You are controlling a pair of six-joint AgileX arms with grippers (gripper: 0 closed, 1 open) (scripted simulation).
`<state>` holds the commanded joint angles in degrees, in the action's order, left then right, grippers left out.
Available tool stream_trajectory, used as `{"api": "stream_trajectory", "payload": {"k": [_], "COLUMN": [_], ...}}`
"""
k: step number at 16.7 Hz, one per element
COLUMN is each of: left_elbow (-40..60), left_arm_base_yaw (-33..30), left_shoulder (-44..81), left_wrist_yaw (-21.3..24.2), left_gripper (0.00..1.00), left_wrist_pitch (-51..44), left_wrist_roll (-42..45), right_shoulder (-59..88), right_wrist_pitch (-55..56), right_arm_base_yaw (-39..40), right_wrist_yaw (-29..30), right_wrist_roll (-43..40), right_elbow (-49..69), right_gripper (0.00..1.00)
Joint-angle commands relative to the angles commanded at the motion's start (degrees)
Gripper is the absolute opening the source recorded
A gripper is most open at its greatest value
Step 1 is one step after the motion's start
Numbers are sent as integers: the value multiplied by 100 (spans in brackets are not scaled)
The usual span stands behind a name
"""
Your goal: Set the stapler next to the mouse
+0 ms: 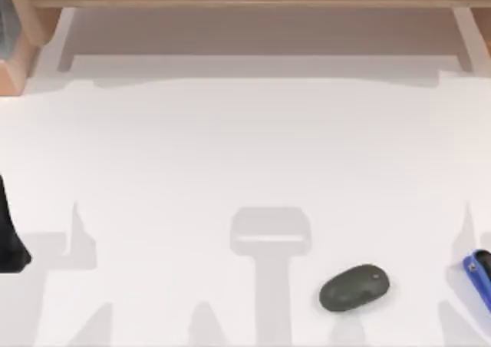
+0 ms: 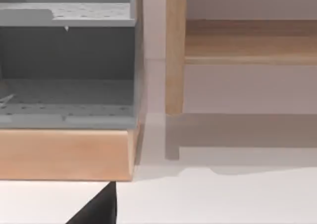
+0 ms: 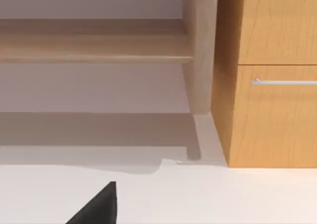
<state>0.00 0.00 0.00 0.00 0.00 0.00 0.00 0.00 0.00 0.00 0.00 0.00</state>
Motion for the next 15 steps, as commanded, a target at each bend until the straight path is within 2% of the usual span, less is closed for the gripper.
{"api": "stream_trajectory", "payload": {"k": [4, 7, 15], "left_elbow": [0, 0, 0], "left_arm_base_yaw": [0, 0, 0], "left_shoulder": [0, 0, 0], "left_wrist_yaw": [0, 0, 0], "left_gripper": [100, 100, 100], "left_wrist_pitch": [0, 0, 0], "left_wrist_roll": [0, 0, 0], "right_shoulder": [187, 912, 5013], "right_wrist_pitch": [-153, -682, -3082], "right_arm_base_yaw": [34, 167, 716], "right_wrist_yaw": [3, -1, -44], "right_wrist_roll": [-20, -85, -276], "right_elbow": [158, 690, 2809], "right_gripper": [100, 100, 100]}}
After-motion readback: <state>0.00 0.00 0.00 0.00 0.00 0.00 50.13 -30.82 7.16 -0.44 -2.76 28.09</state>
